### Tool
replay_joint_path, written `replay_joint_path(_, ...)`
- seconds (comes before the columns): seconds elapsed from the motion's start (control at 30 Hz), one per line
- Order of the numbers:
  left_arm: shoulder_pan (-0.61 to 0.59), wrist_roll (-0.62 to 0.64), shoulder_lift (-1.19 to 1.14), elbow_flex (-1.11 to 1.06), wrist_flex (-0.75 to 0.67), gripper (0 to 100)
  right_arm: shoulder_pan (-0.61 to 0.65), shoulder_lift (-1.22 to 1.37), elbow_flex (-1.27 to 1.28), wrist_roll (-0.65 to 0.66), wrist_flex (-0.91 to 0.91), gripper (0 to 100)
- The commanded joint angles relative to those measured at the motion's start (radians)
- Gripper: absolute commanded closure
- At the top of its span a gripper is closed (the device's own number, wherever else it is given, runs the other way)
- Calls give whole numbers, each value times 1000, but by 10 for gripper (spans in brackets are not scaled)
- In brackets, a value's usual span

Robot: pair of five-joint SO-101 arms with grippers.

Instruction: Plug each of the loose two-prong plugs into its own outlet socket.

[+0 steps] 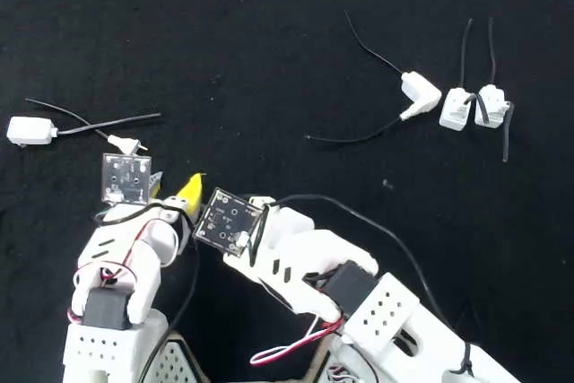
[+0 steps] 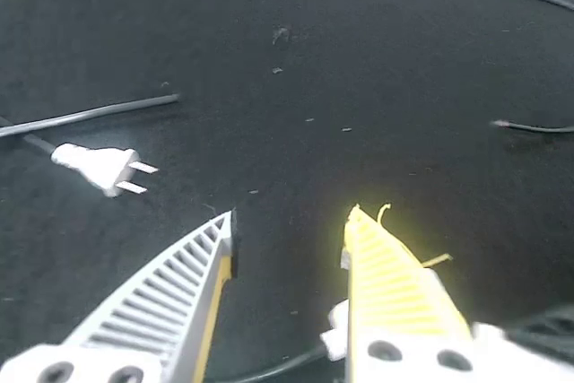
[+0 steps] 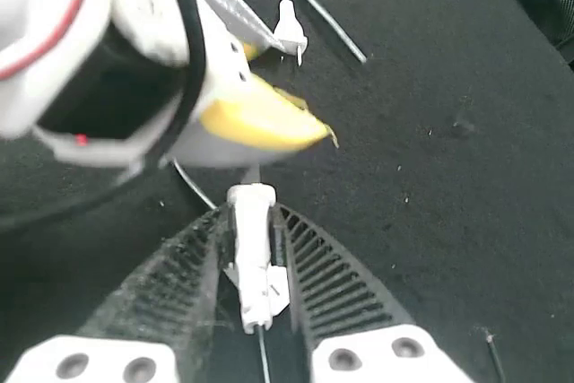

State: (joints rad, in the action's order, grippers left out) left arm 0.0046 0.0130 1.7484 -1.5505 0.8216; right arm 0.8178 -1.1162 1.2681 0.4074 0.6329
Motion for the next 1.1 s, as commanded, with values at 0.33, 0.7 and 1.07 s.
replay_joint_path(0.33, -99, 6, 11, 10, -2, 798, -80, 404, -278, -117, 141, 988)
replay_joint_path(0.7, -200, 8, 11, 15, 75, 798, -146, 753, -839, -227, 671, 988)
replay_joint_path(1.07, -216, 6, 11, 16, 77, 798, -147, 1150, -1241, -371, 885, 988)
